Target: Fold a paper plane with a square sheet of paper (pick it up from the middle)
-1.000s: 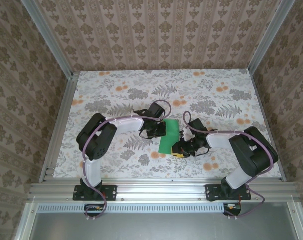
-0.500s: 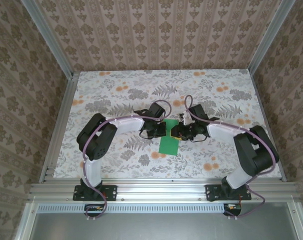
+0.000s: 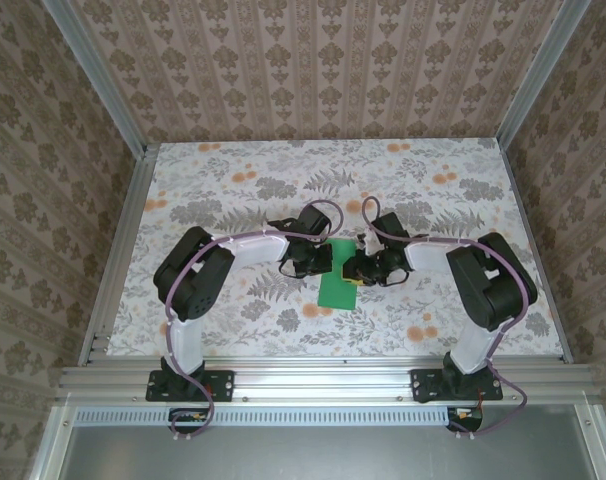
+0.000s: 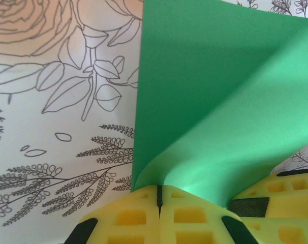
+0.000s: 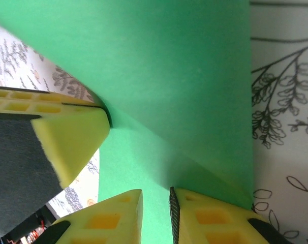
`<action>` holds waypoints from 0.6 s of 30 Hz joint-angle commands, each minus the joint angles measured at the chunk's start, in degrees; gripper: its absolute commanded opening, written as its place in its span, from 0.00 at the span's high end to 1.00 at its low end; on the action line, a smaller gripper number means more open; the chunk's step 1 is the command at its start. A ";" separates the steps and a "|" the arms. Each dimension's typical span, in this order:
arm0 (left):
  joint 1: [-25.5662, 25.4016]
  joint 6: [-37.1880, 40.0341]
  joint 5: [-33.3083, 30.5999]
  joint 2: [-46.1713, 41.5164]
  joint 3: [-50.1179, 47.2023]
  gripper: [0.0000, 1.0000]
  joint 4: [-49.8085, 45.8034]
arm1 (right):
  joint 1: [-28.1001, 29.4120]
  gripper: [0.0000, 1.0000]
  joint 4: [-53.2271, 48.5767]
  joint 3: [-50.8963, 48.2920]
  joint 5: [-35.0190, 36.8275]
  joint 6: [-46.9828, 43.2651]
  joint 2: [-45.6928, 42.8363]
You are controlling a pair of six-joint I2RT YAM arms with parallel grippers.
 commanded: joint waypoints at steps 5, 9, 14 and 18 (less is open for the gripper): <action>-0.72 1.14 -1.77 2.63 -0.12 0.95 -5.54 | -3.83 0.76 0.59 3.44 -2.75 -0.48 -2.14; -0.72 1.06 -1.89 2.60 0.08 0.95 -5.54 | -4.14 0.76 0.97 4.29 -3.97 -1.20 2.05; -0.80 1.14 -1.91 2.53 -0.01 0.95 -5.74 | -4.23 0.76 -0.77 3.65 -0.29 -2.42 5.26; -0.89 1.14 -1.86 2.50 -0.04 0.95 -5.71 | -4.29 0.76 -2.91 3.88 1.86 -3.47 6.10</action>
